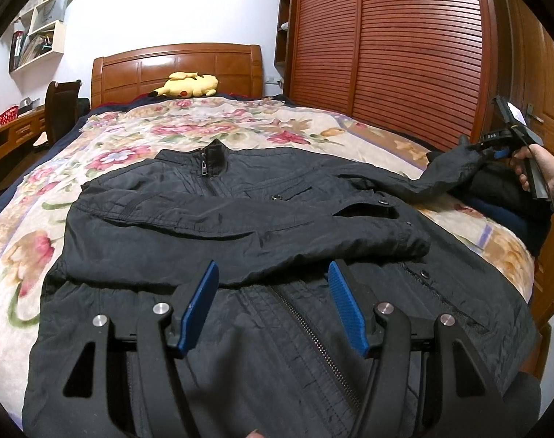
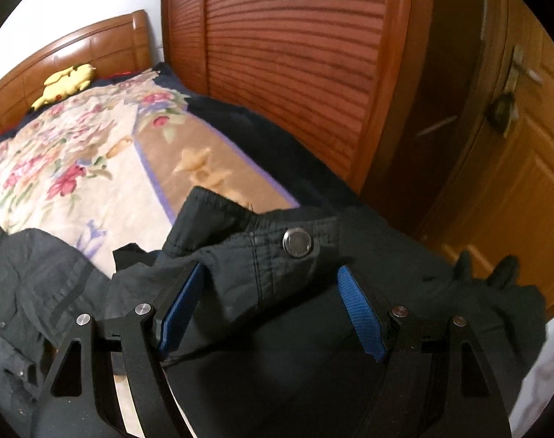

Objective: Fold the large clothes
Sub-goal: 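Release the jacket and move the right tool to the other sleeve, then grasp the other sleeve cuff with the right tool and lift it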

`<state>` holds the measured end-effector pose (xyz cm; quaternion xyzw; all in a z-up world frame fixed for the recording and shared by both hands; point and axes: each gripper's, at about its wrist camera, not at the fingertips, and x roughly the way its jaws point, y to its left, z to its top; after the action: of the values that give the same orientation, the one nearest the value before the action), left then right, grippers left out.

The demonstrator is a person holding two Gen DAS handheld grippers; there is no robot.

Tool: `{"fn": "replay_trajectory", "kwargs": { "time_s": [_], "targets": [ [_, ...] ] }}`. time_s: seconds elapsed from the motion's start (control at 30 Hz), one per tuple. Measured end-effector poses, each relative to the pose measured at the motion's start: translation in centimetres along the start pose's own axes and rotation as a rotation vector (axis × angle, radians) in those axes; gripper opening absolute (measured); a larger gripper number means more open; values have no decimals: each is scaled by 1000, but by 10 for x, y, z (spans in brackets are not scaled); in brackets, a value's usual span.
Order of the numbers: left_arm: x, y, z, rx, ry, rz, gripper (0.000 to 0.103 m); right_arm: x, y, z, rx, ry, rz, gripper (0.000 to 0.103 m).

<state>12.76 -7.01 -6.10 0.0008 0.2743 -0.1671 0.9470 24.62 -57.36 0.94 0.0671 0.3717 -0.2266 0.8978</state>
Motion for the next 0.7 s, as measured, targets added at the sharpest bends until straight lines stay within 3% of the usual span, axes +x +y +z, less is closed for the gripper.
{"fn": "replay_trajectory", "kwargs": {
  "time_s": [0.13, 0.23, 0.27, 0.37, 0.7],
  "targets": [
    [0, 0, -1, 4, 3, 3, 62, 9, 6, -3, -10, 45, 39, 75],
    [0, 1, -1, 2, 2, 1, 62, 6, 19, -7, -69, 35, 59, 37],
    [0, 0, -1, 1, 1, 1, 62, 2, 23, -8, -95, 18, 54, 18],
    [-1, 0, -1, -1, -2, -1, 62, -18, 38, -9, -166, -51, 74, 10],
    [-12, 8, -1, -7, -21, 0, 62, -113, 116, -7, -350, -251, 154, 4]
  ]
}}
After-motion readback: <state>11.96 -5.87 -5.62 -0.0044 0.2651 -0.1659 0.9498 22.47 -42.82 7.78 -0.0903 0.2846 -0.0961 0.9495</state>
